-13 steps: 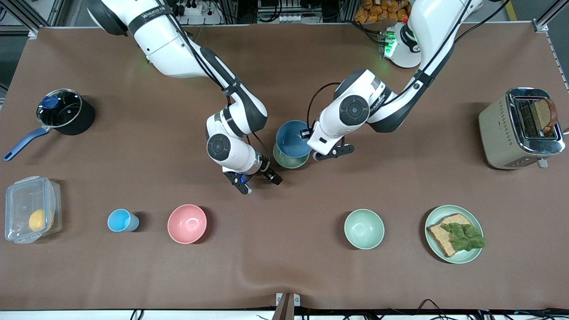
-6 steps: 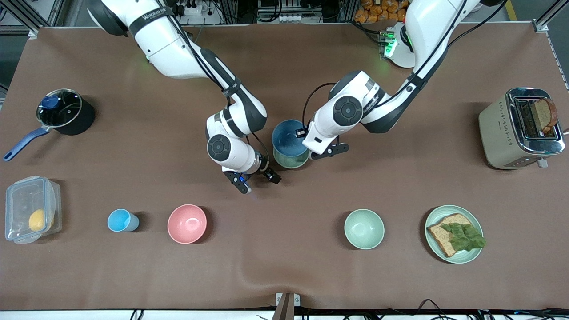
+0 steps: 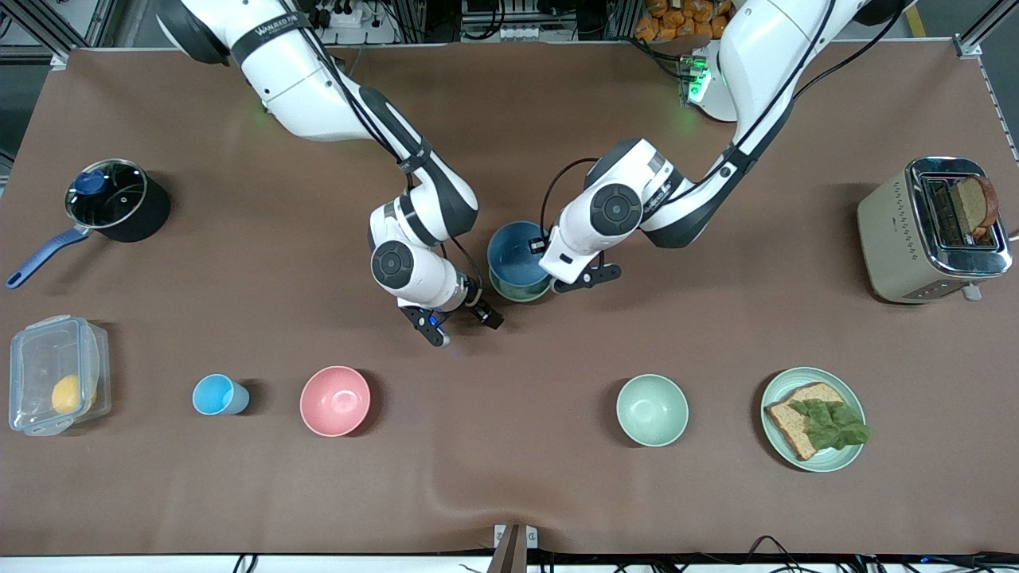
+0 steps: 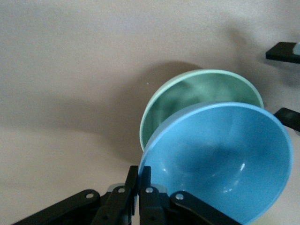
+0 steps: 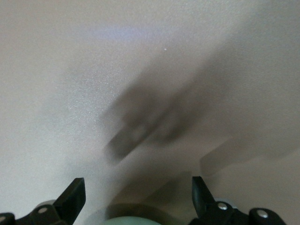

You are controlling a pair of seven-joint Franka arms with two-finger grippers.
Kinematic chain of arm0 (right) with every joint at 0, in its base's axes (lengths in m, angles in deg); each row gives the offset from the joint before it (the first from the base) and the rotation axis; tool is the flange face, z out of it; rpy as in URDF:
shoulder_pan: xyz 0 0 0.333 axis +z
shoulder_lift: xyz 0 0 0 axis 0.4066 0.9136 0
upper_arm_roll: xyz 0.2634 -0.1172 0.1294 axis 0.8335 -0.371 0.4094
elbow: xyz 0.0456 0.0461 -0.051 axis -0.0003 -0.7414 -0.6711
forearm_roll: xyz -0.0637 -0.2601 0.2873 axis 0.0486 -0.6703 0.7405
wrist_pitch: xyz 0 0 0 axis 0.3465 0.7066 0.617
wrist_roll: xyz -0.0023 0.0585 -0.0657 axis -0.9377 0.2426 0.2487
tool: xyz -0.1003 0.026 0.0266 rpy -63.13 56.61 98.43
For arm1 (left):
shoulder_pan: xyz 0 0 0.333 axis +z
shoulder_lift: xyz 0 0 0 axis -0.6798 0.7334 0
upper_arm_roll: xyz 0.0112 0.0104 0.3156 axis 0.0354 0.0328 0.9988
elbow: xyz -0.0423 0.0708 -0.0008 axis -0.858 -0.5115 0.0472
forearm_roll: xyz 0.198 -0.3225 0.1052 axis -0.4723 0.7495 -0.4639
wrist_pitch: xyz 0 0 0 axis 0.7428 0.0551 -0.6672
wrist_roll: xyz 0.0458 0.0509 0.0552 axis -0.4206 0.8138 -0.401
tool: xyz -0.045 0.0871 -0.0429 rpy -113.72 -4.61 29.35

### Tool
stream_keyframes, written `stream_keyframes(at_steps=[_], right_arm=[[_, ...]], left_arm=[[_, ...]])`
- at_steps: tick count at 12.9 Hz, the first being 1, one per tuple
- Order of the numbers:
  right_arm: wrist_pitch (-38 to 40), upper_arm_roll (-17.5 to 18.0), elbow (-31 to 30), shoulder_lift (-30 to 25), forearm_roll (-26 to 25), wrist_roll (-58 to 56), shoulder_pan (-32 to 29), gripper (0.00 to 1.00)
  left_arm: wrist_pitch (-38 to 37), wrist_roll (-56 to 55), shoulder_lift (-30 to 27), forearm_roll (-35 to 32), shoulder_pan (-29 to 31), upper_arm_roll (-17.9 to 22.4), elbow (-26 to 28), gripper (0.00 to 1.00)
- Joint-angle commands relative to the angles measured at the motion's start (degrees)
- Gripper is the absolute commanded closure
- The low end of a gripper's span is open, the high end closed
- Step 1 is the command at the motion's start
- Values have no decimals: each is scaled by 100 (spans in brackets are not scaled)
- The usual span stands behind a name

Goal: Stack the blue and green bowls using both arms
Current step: 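Lower the blue bowl into the green bowl held by the right gripper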

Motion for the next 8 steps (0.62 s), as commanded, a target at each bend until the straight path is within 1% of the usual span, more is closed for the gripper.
stream_keyframes(at_steps=[1, 8], right_arm=[[-15, -10, -38, -31, 109, 43, 12, 0], [-15, -10, -38, -31, 83, 25, 3, 0]], left_arm=[[36, -207, 159, -311, -71, 17, -157, 100], [133, -207, 326, -338, -71, 17, -298, 100]])
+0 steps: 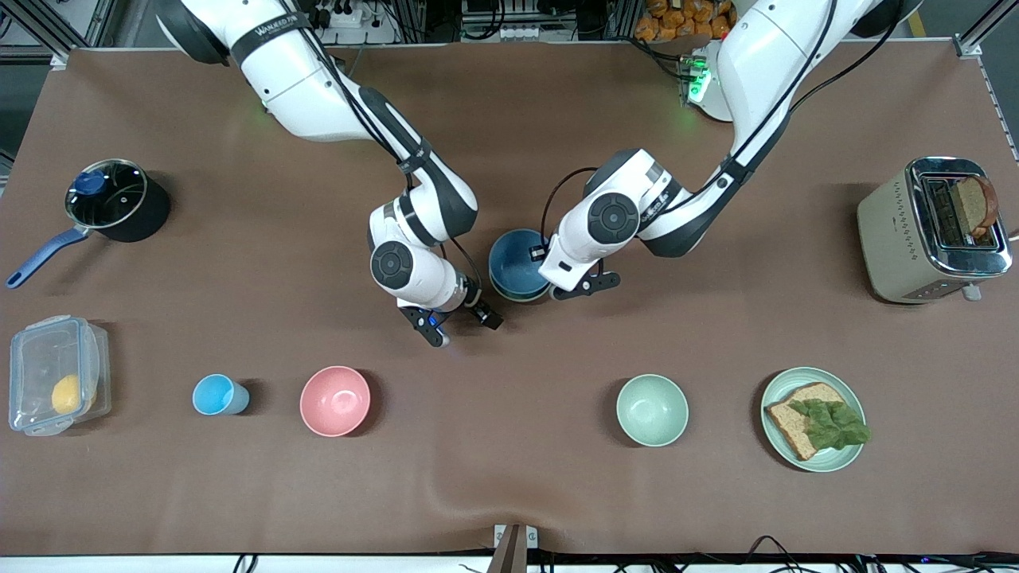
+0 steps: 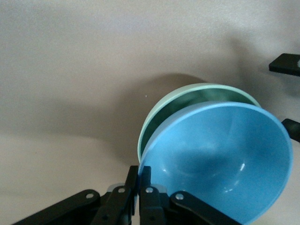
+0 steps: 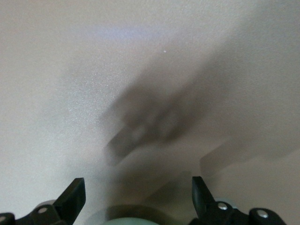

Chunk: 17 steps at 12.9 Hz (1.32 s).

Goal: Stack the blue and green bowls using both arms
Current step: 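Lower the blue bowl into the green bowl held by the right gripper, then open both grippers and lift them away from the stacked bowls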

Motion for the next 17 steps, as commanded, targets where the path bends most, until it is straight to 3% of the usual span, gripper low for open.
stream_keyframes(at_steps=[1, 9, 10, 11, 12, 14, 17], right_arm=[[3, 10, -38, -31, 83, 34, 12, 0], [-32, 28, -29, -31, 109, 280, 56, 0], [-24, 28, -29, -31, 109, 280, 48, 0], [-15, 36, -29, -31, 109, 280, 39, 0], [29, 28, -29, -57, 109, 280, 56, 0], [29, 28, -20, -58, 100, 272, 56, 0], [134, 19, -38, -163, 56, 53, -49, 0]], left_arm=[[55, -167, 107, -169, -69, 21, -134, 100], [214, -341, 300, -380, -77, 56, -213, 100], [214, -377, 300, -397, -77, 56, -213, 71], [214, -386, 300, -397, -69, 56, -213, 9], [214, -378, 283, -406, -51, 48, -213, 0], [214, -386, 169, -415, -7, 48, -213, 0], [-162, -378, -620, -406, 290, 48, -204, 0]])
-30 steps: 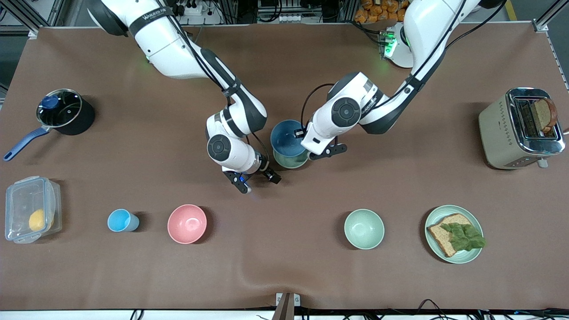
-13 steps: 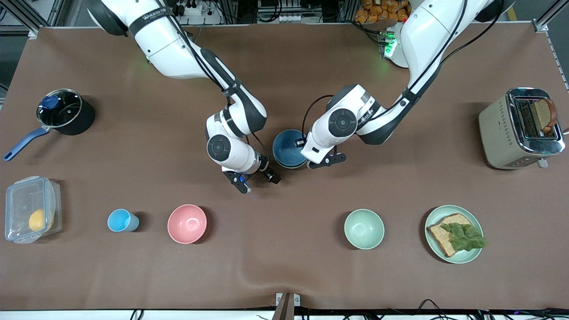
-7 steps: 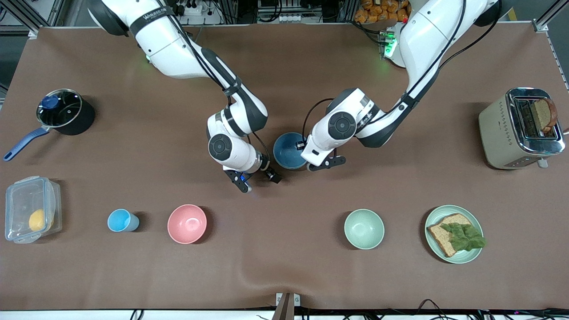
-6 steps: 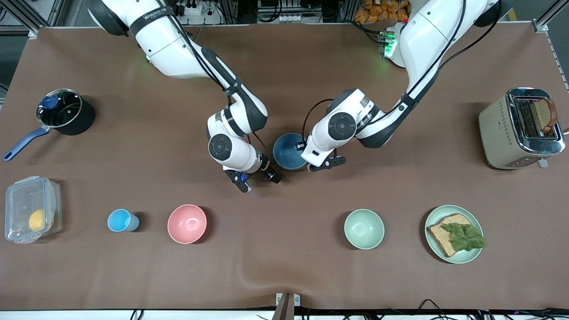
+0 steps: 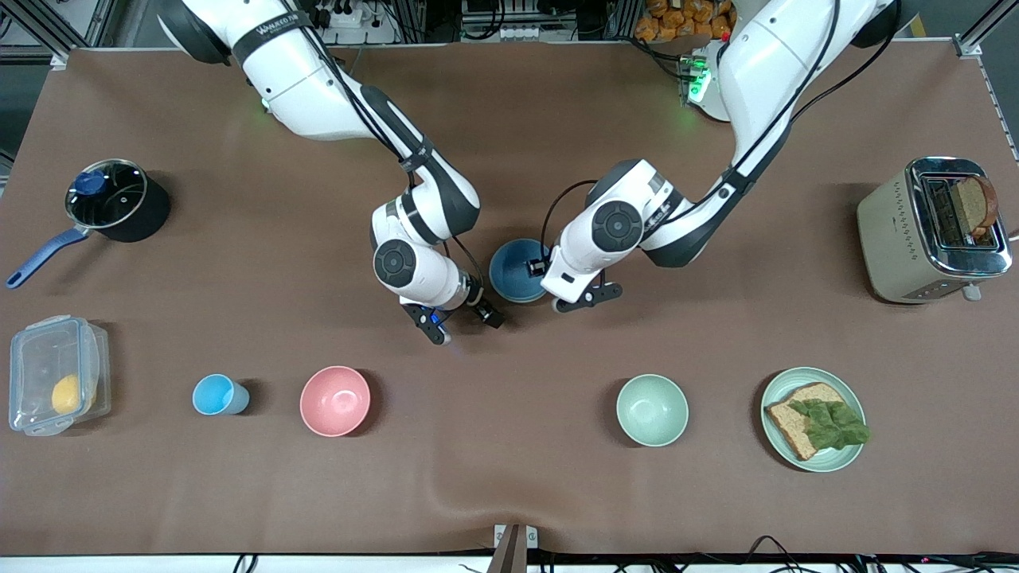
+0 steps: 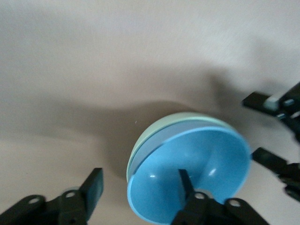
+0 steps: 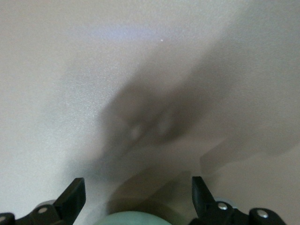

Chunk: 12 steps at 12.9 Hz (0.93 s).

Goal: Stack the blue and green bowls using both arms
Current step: 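Open both grippers and lift them away from the stacked bowls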

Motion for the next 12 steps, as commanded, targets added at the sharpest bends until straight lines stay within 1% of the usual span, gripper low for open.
stream_keyframes(at_steps=[1, 3, 4, 6, 7, 8, 9, 10, 11, 12], right_arm=[[380, -16, -63, -218, 48, -439, -108, 0], [767, -33, -72, -419, 39, -888, -292, 0], [1057, -33, -115, -577, 39, -1308, -415, 0], [1427, -86, -343, -1015, 30, -2179, -783, 0], [1603, -95, -492, -1349, -31, -2565, -959, 0], [1866, -95, -572, -1613, -240, -2917, -1231, 0], [2242, -86, -581, -1833, -591, -3216, -1434, 0], [2498, -86, -581, -2044, -916, -3411, -1523, 0], [2727, -86, -590, -2272, -1224, -3535, -1663, 0], [2991, -43, -581, -2571, -1418, -3858, -1925, 0]], left_arm=[[-605, -132, -1058, -166, 428, 8, 96, 0], [-1123, 87, -1771, -166, 885, -1, 96, 0], [-1422, 393, -2079, -166, 1157, -1, 96, 0], [-2081, 1489, -2738, -166, 1816, -1, 96, 0], [-2241, 2147, -2993, -166, 2167, -1, 87, 0], [-2382, 2806, -3205, -157, 2449, -1, 87, 0], [-2635, 3396, -3372, -114, 2696, -1, 87, 0], [-2855, 3706, -3478, -70, 2890, -1, 70, 0], [-3032, 3788, -3506, -43, 3057, -1, -122, 0], [-3556, 3797, -3462, -43, 3076, -1, -594, 0]])
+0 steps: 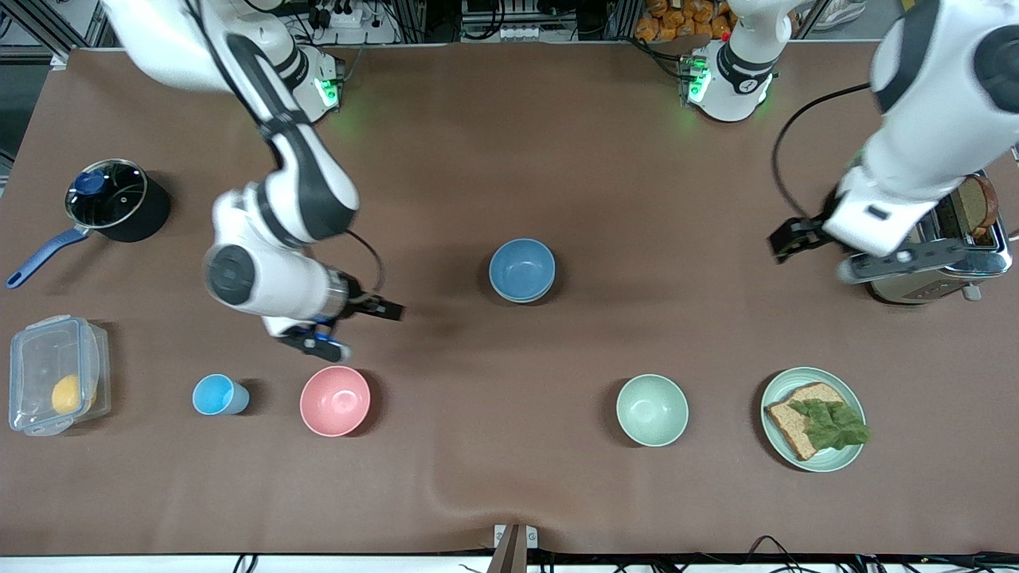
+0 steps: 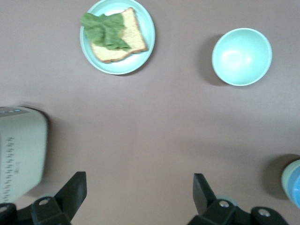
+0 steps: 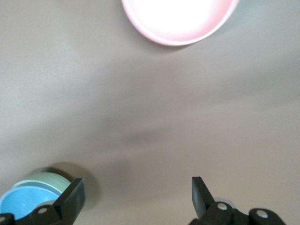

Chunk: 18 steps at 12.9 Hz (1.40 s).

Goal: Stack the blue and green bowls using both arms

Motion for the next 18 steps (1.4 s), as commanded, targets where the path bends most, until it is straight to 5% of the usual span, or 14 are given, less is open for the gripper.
stream_keyframes(at_steps=[1, 3, 5, 7, 10, 13, 18], right_arm=[[447, 129, -332, -880, -357, -874, -465, 0], [1008, 41, -280, -1364, -523, -1763, -703, 0], [1693, -56, 51, -1585, -945, -2362, -800, 0], [2528, -47, 789, -1586, -972, -2820, -1011, 0], [2804, -56, 959, -1927, -1113, -2962, -1186, 0], [2761, -345, 925, -2086, -1113, -3312, -1196, 0], [2558, -346, 924, -2078, -1483, -3270, -1143, 0]], left_arm=[[-795, 120, -44, 36, 83, -62, -693, 0], [-868, 138, -105, 27, -99, 217, -793, 0], [-877, 129, -114, -34, -1369, 1486, -810, 0], [-877, 338, -106, -8, -1884, 2081, -968, 0], [-877, 683, -114, 71, -2069, 2372, -1056, 0], [-894, 692, -114, 141, -2079, 2338, -1048, 0], [-1377, 1306, -114, 537, -2052, 2391, -1056, 0]])
